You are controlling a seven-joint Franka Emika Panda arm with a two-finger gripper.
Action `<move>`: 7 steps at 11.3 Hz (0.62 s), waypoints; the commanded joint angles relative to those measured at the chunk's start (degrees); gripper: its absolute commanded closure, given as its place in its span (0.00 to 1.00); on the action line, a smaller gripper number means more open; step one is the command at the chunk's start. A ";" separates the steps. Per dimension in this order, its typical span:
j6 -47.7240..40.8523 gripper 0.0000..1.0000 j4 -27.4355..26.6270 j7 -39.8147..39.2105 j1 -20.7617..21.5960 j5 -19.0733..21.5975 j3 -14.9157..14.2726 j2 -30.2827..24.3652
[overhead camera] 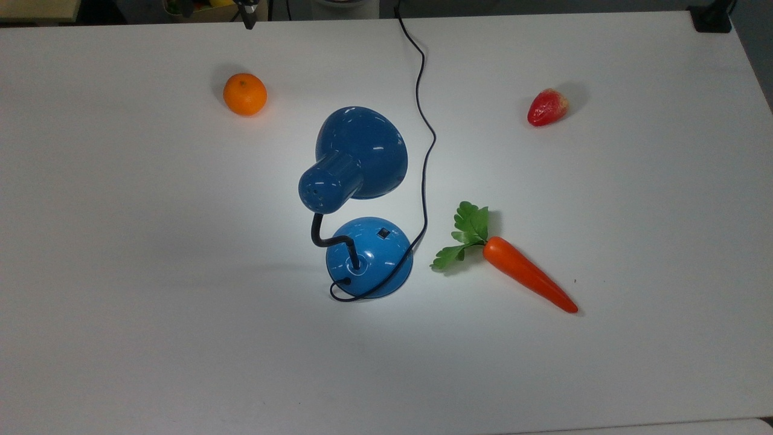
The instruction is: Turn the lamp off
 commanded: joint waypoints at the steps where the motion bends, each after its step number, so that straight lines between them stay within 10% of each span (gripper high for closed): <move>1: -2.68 0.00 1.14 -0.59 -0.13 -0.35 -0.38 -0.02; 7: -2.77 0.00 1.22 -0.85 -0.40 0.44 -0.38 -0.02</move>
